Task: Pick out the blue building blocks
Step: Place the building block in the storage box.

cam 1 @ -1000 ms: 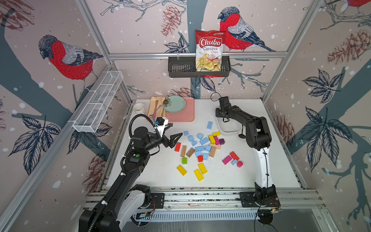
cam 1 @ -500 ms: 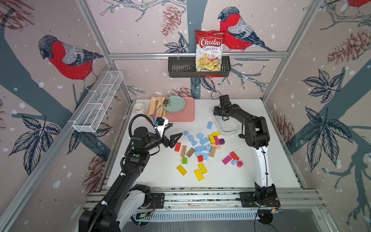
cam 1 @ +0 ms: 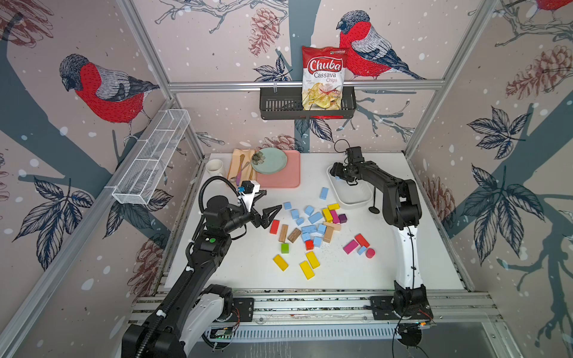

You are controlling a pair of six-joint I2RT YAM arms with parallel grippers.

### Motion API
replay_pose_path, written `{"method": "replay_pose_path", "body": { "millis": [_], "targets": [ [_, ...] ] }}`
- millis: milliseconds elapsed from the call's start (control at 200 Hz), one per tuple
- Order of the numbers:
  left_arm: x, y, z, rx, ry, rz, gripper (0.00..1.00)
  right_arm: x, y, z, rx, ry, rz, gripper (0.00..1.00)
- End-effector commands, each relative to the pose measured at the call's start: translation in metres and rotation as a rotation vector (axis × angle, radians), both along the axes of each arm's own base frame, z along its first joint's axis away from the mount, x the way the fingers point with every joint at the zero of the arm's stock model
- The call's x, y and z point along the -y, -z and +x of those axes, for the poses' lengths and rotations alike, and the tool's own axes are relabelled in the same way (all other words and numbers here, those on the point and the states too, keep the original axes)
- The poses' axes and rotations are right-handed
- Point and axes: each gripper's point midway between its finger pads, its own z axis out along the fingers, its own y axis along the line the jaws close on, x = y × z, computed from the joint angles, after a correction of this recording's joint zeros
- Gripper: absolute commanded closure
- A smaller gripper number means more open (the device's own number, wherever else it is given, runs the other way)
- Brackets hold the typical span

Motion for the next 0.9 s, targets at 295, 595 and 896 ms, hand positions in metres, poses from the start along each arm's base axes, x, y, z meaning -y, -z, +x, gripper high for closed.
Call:
{"method": "replay_pose_path", "body": {
  "millis": [295, 595, 896],
  "targets": [
    [0.002, -0.011, -0.002, 0.051, 0.017, -0.008, 0.04, -0.015, -0.013, 0.005, 0.01, -0.018, 0.139, 0.28],
    [0.002, -0.009, -0.001, 0.047, 0.015, -0.006, 0.04, -0.018, -0.015, 0.012, 0.028, -0.038, 0.17, 0.27],
    [0.002, -0.009, 0.0, 0.046, 0.016, -0.005, 0.04, -0.037, -0.025, 0.008, 0.053, -0.119, 0.249, 0.25]
  ]
}}
